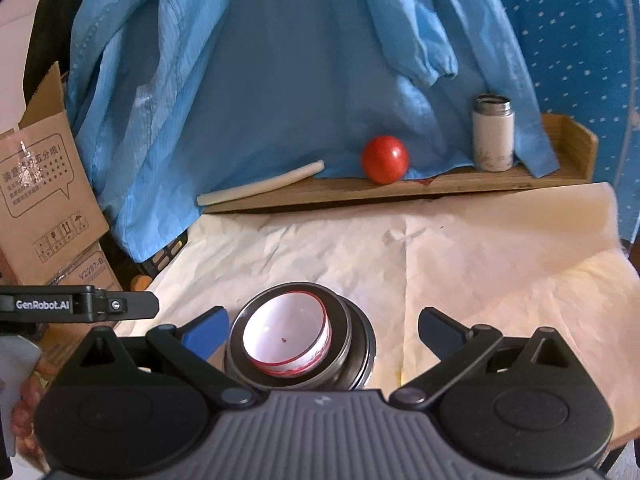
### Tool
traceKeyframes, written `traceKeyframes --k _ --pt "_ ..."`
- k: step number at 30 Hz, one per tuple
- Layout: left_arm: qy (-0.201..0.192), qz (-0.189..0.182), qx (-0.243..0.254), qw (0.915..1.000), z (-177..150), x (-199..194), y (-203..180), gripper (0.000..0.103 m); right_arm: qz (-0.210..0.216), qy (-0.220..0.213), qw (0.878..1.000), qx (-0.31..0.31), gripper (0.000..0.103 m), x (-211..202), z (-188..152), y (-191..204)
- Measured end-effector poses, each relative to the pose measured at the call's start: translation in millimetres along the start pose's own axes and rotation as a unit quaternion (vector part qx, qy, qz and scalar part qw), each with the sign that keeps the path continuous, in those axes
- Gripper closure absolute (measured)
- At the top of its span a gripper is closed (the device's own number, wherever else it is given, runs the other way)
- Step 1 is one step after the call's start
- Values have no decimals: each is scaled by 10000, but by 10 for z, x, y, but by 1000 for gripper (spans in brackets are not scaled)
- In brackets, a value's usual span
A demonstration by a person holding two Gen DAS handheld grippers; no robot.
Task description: Organize plates and bowls
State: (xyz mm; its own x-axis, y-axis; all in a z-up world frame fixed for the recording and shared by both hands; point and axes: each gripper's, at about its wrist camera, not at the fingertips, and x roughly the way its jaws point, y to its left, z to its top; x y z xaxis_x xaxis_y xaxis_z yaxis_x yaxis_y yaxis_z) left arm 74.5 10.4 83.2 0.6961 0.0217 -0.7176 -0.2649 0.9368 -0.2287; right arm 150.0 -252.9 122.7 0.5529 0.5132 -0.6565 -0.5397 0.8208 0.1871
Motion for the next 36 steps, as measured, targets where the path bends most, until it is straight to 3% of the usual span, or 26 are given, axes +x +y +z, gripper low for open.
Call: traceKeyframes --k 12,17,27,36 --pt "-636 -367 398 9965 -431 -386 88 1 -494 -647 9966 -151 0 -409 -487 327" --pt "-838 -252 491 9950 -606 -492 129 1 -698 -843 9938 -210 0 -535 -628 415" --pt "-1191 -45 763 9899 -901 -536 210 1 -790 -930 9921 -281 0 -599 -788 460" --pt "-1241 -37 736 9895 -1049 -567 256 1 -963 -906 9911 -146 0 -651 -939 418"
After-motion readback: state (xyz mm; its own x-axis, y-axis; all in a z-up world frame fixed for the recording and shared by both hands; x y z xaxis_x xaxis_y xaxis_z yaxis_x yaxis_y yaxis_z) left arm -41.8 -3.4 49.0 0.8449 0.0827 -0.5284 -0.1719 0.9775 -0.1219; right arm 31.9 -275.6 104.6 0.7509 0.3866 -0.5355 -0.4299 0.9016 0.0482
